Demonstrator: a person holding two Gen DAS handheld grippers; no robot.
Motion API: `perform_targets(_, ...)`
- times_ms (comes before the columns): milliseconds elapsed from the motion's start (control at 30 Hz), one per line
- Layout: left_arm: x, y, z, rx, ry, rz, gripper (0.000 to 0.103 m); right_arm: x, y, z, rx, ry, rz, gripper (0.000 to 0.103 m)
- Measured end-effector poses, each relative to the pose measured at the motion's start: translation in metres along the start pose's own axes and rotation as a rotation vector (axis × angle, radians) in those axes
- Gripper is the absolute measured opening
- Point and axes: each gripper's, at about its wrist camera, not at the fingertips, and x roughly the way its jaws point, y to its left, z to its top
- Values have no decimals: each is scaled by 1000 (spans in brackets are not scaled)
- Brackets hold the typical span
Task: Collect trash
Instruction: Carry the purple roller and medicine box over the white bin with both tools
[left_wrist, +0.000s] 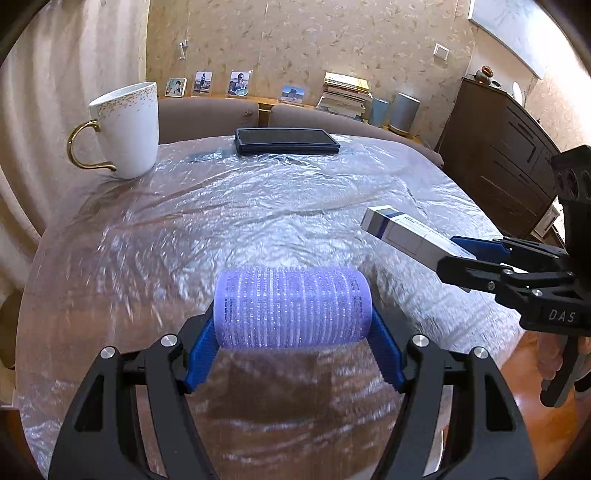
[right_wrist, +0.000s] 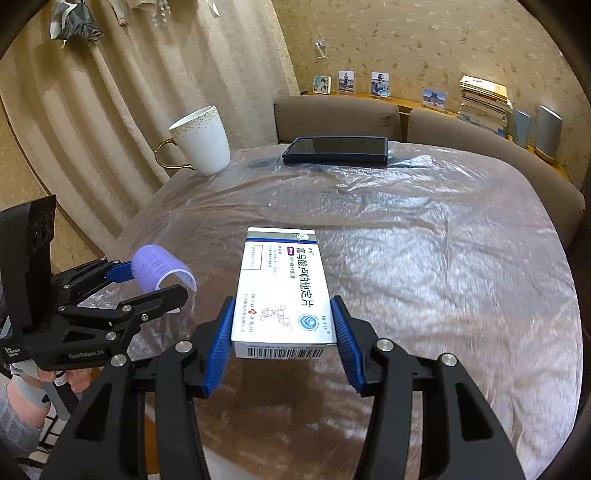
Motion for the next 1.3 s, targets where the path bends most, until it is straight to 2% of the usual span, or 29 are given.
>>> perform_targets(367, -31, -4, -24, 48, -14, -53, 71, -34, 24, -39, 47, -28, -15, 50)
perform_targets(700, -58, -10, -47, 91, -12, -81, 71, -61, 42, -71, 59, -18, -15, 50)
perform_targets(1300, -84, -34, -97, 116, 62, -96, 71, -91, 56, -132, 34, 82, 47, 50)
